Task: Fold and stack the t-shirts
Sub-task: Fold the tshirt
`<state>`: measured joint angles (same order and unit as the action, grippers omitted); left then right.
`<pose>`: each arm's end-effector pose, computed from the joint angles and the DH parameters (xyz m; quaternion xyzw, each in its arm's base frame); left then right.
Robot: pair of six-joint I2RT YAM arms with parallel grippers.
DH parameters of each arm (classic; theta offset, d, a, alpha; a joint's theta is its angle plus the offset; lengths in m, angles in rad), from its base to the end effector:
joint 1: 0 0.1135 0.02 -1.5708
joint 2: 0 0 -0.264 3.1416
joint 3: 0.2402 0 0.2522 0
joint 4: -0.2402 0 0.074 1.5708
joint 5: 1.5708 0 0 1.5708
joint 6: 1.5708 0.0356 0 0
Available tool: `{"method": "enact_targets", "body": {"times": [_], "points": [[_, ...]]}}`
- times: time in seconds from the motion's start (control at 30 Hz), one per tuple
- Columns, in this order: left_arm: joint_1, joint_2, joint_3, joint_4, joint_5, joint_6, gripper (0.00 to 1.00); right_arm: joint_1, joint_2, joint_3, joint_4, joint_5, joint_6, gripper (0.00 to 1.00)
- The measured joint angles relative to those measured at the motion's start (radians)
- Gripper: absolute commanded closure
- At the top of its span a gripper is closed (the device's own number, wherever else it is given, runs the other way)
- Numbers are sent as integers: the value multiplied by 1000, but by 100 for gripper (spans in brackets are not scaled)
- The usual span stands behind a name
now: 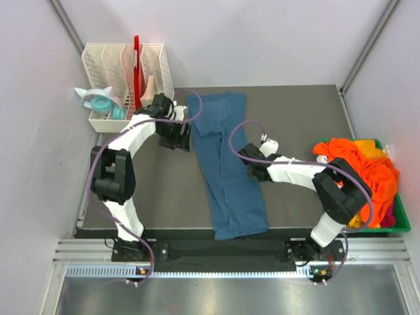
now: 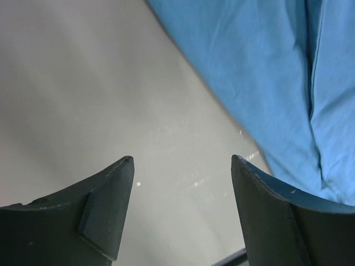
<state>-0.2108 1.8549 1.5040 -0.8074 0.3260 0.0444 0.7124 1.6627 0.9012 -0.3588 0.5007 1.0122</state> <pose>0.3769 -0.0923 0.2404 0.1559 0.9537 -0.1751 0.1882 0.2448 0.1889 0.1561 0.1957 0.9255 0.0072 0.3242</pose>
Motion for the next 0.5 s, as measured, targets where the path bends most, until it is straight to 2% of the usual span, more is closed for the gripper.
{"method": "enact_targets", "body": {"times": [0.07, 0.17, 0.23, 0.33, 0.5], "points": [[0, -20, -24, -6, 9, 12, 20, 5, -4, 5, -6, 4, -40, 28], [0, -68, -41, -20, 37, 28, 17, 6, -10, 35, -36, 2, -113, 23], [0, -115, -44, -24, 58, 34, 17, 3, -5, 114, -78, -3, -174, 23], [0, -205, -55, -24, 86, 36, 17, -12, 72, 364, -128, -6, -270, 25], [0, -298, -64, -27, 106, 39, 17, -96, 292, 772, -130, -42, -394, 38]]}}
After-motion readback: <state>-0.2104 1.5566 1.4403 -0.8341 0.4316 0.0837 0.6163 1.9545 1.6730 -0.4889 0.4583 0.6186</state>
